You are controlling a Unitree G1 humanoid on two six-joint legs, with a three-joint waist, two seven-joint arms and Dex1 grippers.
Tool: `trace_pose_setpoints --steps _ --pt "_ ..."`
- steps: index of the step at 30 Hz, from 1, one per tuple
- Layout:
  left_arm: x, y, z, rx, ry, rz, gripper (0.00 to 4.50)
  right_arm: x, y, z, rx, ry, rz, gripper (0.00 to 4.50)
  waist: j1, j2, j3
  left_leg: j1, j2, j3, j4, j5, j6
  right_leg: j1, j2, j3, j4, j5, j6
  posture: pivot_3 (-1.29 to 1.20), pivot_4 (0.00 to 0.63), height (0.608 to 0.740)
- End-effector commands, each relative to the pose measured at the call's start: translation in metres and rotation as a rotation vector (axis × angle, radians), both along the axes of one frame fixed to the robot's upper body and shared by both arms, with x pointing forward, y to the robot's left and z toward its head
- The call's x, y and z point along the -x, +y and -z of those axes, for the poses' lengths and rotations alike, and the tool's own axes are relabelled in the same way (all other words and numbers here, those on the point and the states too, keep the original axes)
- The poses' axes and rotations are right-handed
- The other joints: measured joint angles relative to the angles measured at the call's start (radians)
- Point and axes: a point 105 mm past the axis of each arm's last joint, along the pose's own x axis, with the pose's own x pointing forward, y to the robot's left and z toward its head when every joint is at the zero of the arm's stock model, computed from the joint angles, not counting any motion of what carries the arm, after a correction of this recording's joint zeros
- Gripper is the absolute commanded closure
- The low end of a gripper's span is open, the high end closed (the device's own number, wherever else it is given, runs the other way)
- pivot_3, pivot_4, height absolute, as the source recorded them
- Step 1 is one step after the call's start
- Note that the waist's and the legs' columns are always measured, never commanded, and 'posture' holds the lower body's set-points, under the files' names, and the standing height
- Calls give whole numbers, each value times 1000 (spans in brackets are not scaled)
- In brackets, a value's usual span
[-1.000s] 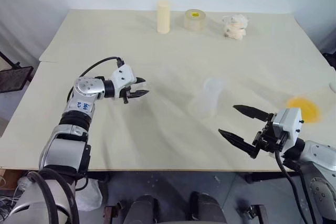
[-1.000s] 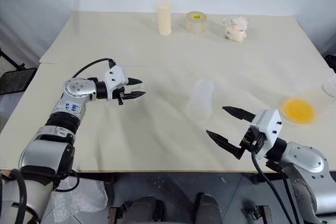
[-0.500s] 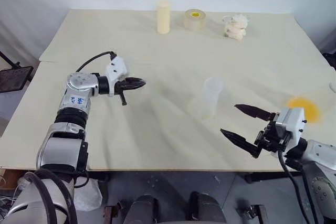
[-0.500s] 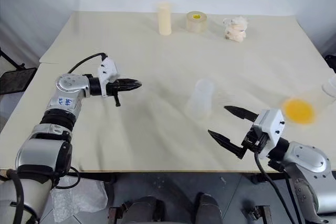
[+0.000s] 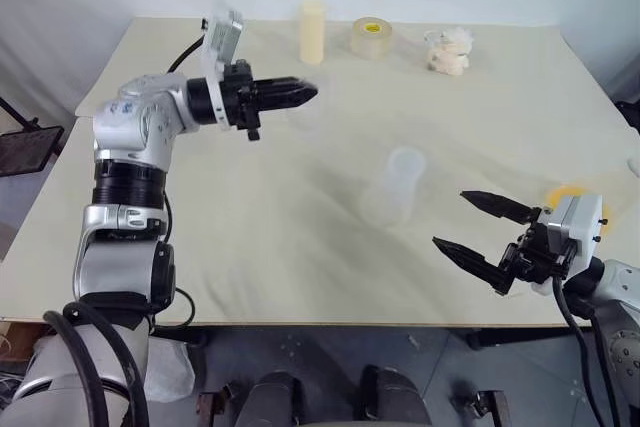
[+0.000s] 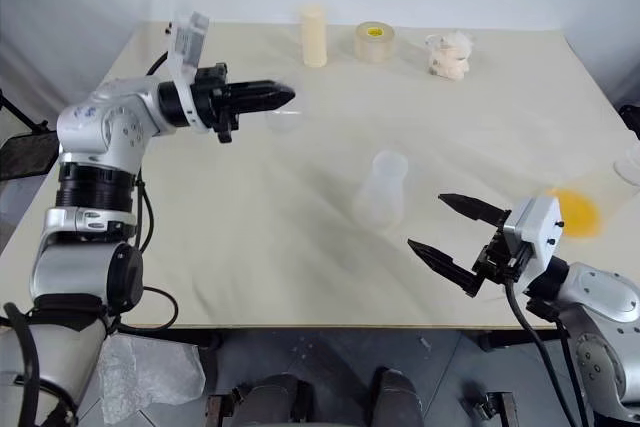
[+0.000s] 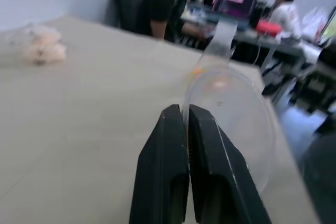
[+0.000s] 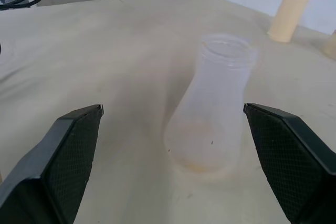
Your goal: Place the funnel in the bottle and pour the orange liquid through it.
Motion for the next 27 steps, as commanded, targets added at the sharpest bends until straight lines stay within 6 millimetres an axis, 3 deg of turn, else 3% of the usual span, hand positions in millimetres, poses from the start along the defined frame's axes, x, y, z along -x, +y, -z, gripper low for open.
trace_pose_setpoints --steps 1,5,10,14,20,25,27 --pt "12 -15 -33 70 66 71 4462 5 4 -9 -7 -47 -7 0 0 0 0 0 0 0 0 0 0 0 0 0 0 0 0 0 150 740" --pt "13 -32 -52 124 206 109 4462 5 2 -8 -11 -54 13 0 0 -1 0 0 0 0 0 0 0 0 0 0 0 0 0 0 150 740" --pt "15 -48 -52 75 340 139 4462 8 5 -6 -24 -56 30 0 -2 -1 0 1 0 1 -1 0 0 0 0 0 0 0 0 0 150 740" --pt "18 -60 -28 -101 472 149 3548 14 6 -4 -31 -57 53 0 1 -1 0 0 -1 2 -1 0 0 -1 0 1 0 0 0 0 150 740" --pt "12 -70 -15 -158 477 142 1595 17 6 -1 -35 -58 71 0 0 -1 0 0 -1 3 -1 0 0 -1 0 1 0 0 0 0 150 740" --pt "9 -79 -17 -147 449 152 108 18 7 0 -41 -61 82 0 0 -1 0 0 -1 3 -1 0 0 -1 0 1 0 0 0 0 150 740" --pt "6 -75 -23 -116 429 130 46 19 7 -1 -48 -67 95 0 0 -1 0 0 -1 3 -1 0 0 -1 0 1 0 0 0 0 150 740"
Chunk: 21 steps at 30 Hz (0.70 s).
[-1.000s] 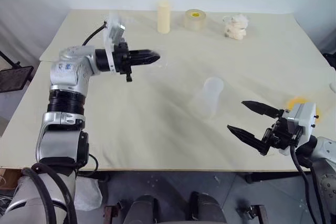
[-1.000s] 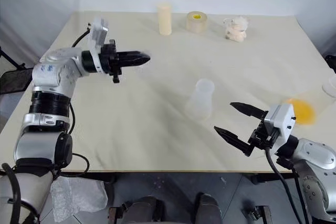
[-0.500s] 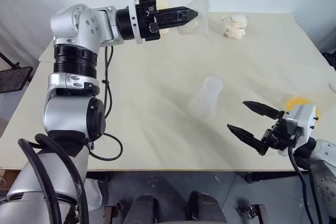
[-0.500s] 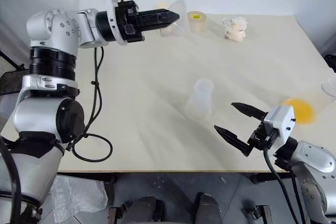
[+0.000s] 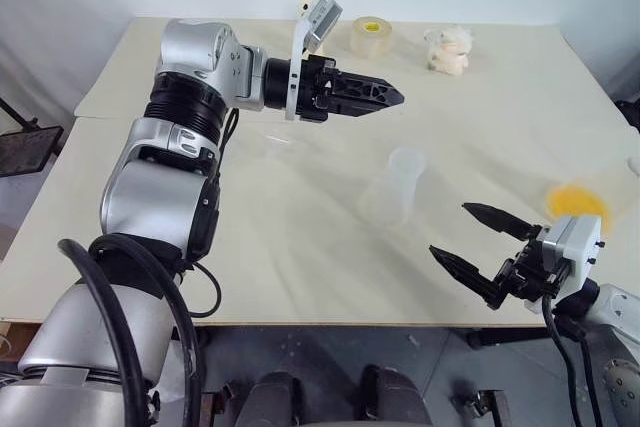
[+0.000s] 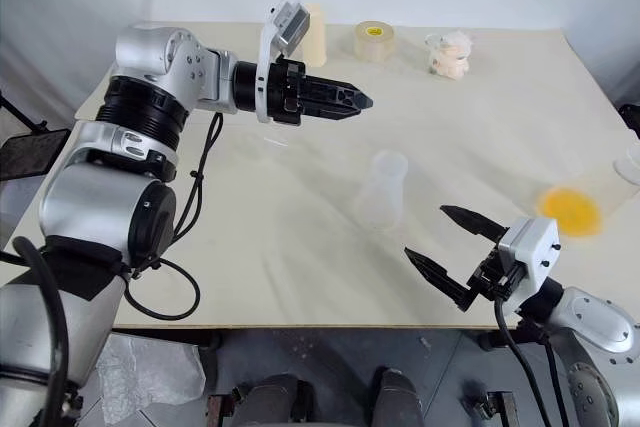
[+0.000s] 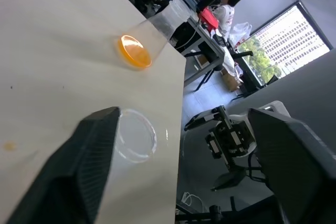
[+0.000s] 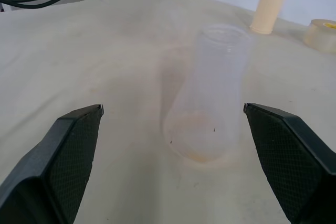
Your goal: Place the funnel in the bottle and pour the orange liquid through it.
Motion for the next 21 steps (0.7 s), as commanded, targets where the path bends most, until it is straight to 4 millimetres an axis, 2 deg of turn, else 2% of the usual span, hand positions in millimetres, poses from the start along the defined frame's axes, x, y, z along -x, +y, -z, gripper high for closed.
trace_pose_setpoints --steps 1,6,9,12,15,20,21 --pt "-2 4 -28 53 -123 -19 46 7 3 -12 -6 -67 11 0 -1 0 0 0 0 0 0 0 0 0 0 0 0 0 0 0 150 740" --pt "-13 28 -28 116 -220 -88 46 11 2 -8 -5 -53 23 0 -2 0 0 0 0 -1 0 0 0 -1 0 0 0 0 0 0 150 740" --pt "-33 57 -35 223 -556 -263 46 10 1 -6 -6 -38 17 0 -3 2 -1 2 1 -1 0 0 0 0 0 2 1 0 0 0 150 740" --pt "-48 79 -5 124 -607 -399 46 0 1 -7 8 -41 -12 0 -3 1 -1 1 3 -1 1 0 0 -1 0 1 1 0 0 0 150 740" --pt "-50 93 10 138 -663 -472 46 -6 2 -10 11 -47 -38 0 2 0 0 0 1 -2 2 0 0 -1 0 1 2 0 0 0 150 740" --pt "-61 131 42 10 -703 -667 46 -14 4 -11 20 -51 -73 0 1 0 0 0 0 -3 1 0 0 0 0 0 2 0 0 0 150 740" --pt "-62 139 52 -15 -666 -690 46 -15 4 -12 20 -52 -75 0 0 0 0 0 0 -3 1 0 0 0 0 0 2 0 0 0 150 740"
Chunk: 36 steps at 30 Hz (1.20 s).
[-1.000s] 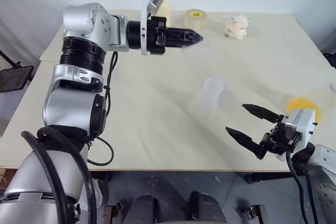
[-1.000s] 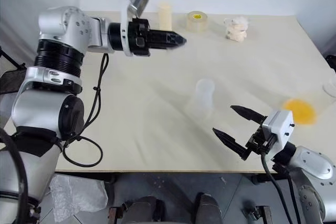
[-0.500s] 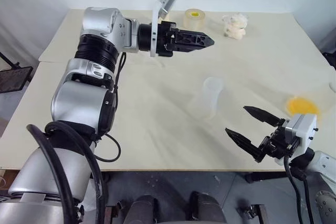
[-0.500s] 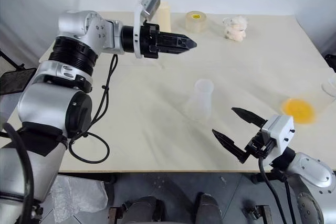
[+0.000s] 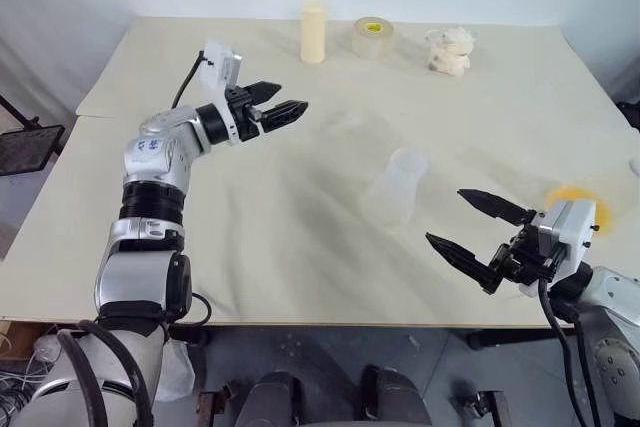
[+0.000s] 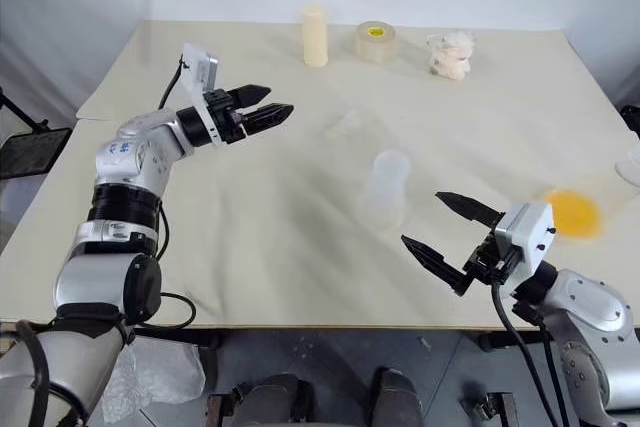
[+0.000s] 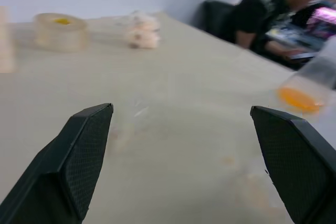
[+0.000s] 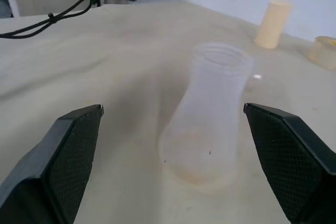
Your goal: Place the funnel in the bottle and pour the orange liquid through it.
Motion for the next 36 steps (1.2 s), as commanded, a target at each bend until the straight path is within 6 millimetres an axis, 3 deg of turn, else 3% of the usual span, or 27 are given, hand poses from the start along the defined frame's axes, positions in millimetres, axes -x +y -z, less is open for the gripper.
trace_pose_setpoints --steps 1,4,13,16,20,32,36 --pt "-4 27 1 -54 -17 -129 46 0 0 -5 14 -23 -15 0 0 0 0 0 0 0 0 0 0 0 0 0 0 0 0 0 150 740" --pt "-5 34 20 -137 29 -156 46 0 1 -5 13 -22 -18 0 0 0 0 0 0 1 0 0 0 0 0 0 0 0 0 0 150 740" --pt "-11 13 44 -334 -120 -114 46 7 1 -3 5 -23 18 0 4 -1 0 0 -1 2 1 0 0 1 0 -1 0 0 0 0 150 740" --pt "-23 7 54 -395 -148 -176 46 16 0 2 0 -8 46 0 8 -1 -1 0 -1 3 0 0 0 2 0 -2 1 0 0 0 150 740" --pt "-35 6 53 -389 -140 -268 46 19 -1 1 1 -13 67 0 5 -5 -1 0 -1 6 0 0 0 1 0 -1 -1 0 0 0 150 740" --pt "-38 5 51 -367 -126 -282 46 23 -1 1 -4 -13 99 0 0 -5 -2 0 -1 6 -1 0 0 1 0 -2 0 0 0 0 150 740" --pt "-39 15 47 -354 -117 -316 46 21 -2 -1 2 -23 101 0 0 -5 -2 0 -1 5 -1 0 0 1 0 -2 0 0 0 0 150 740"
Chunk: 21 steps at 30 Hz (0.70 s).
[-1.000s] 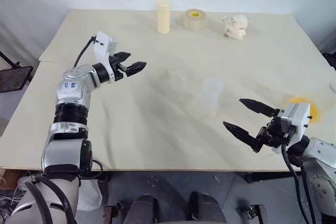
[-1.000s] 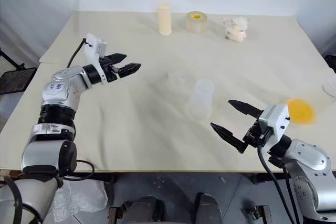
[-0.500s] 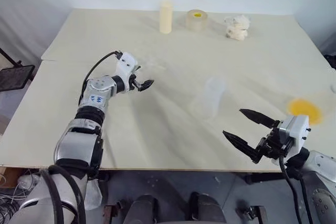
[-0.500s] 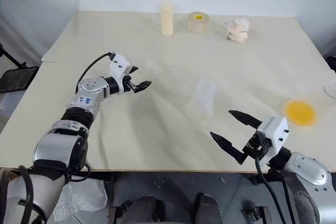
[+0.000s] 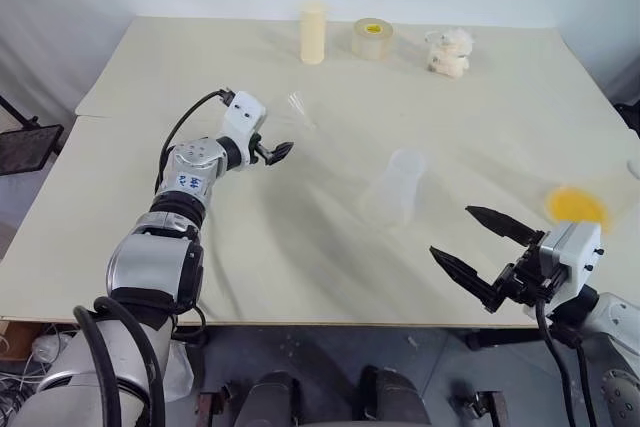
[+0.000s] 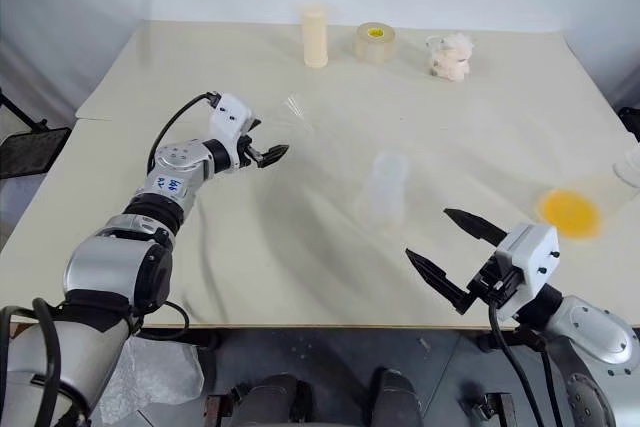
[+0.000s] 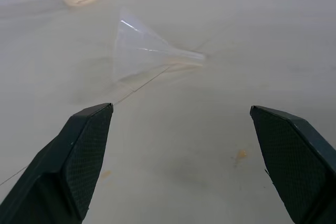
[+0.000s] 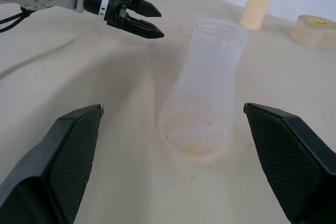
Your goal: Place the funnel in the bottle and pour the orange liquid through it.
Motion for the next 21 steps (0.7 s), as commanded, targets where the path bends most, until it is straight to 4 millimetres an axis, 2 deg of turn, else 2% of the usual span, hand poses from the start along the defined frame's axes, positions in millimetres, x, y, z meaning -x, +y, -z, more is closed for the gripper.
trace_pose_setpoints --steps 1,9,16,21 --pt "-3 12 -20 15 -56 -36 46 3 2 -10 4 -49 -7 0 -1 0 0 0 0 0 0 0 0 0 0 0 0 0 0 0 150 740" --pt "-4 49 -24 66 -63 -173 46 2 2 -10 3 -48 -13 0 0 0 0 0 0 0 0 0 0 0 0 0 0 0 0 0 150 740" --pt "-9 40 -32 184 -89 -213 46 -6 5 -12 -1 -59 -30 0 1 0 0 0 0 -1 0 0 0 0 0 0 0 0 0 0 150 740" --pt "-14 21 -28 251 -52 -229 46 -5 7 -12 -5 -60 -31 0 0 0 0 0 0 -1 0 0 0 0 0 0 0 0 0 0 150 740"
